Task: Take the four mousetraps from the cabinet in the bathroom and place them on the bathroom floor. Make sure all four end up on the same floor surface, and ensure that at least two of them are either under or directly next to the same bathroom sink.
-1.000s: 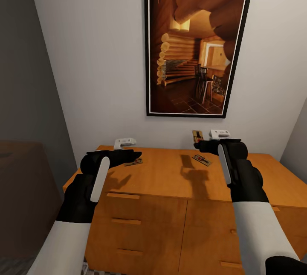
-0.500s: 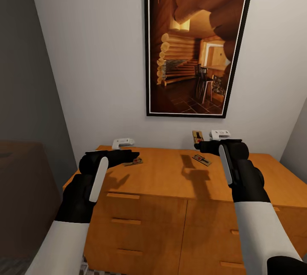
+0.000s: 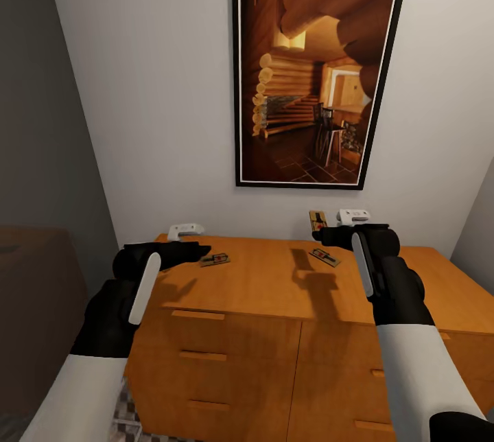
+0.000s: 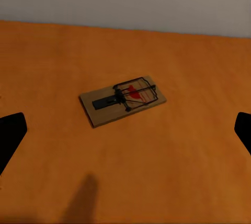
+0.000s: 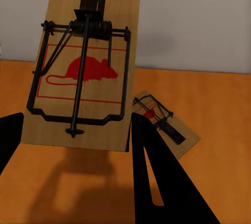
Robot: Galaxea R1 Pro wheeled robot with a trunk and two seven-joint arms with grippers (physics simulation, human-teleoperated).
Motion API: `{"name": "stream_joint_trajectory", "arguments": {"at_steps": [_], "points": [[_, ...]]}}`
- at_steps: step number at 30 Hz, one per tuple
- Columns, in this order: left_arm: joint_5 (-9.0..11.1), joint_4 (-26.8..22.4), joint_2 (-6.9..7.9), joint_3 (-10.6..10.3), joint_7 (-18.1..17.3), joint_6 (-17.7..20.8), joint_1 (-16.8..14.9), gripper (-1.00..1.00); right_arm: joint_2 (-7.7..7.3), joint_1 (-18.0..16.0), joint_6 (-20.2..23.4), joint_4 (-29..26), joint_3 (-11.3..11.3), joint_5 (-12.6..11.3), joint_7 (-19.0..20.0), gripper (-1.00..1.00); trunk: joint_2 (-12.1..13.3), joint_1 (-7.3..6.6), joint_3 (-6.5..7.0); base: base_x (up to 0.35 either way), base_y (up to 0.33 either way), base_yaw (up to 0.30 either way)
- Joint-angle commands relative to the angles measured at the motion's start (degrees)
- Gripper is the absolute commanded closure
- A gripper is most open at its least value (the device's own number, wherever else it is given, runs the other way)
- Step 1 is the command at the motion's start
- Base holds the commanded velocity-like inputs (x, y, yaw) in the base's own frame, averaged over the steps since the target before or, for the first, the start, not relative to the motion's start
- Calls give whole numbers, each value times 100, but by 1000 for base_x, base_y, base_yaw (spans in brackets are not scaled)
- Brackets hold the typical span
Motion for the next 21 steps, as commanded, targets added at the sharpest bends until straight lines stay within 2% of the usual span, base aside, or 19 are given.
{"name": "stream_joint_trajectory", "arguments": {"at_steps": [1,9,21], "points": [[-1,-16,11,2,-23,27,-4,-100,5,-5,24,-5,-15,37,60,100,-4,0,-7,0,0,0],[14,-44,-4,-1,-32,31,-1,-100,15,-4,24,-3,-15,36,53,100,-4,0,-7,0,34,0],[20,-38,1,-2,-32,31,0,-100,52,6,24,12,-15,28,46,100,-4,0,-7,0,247,0]]}}
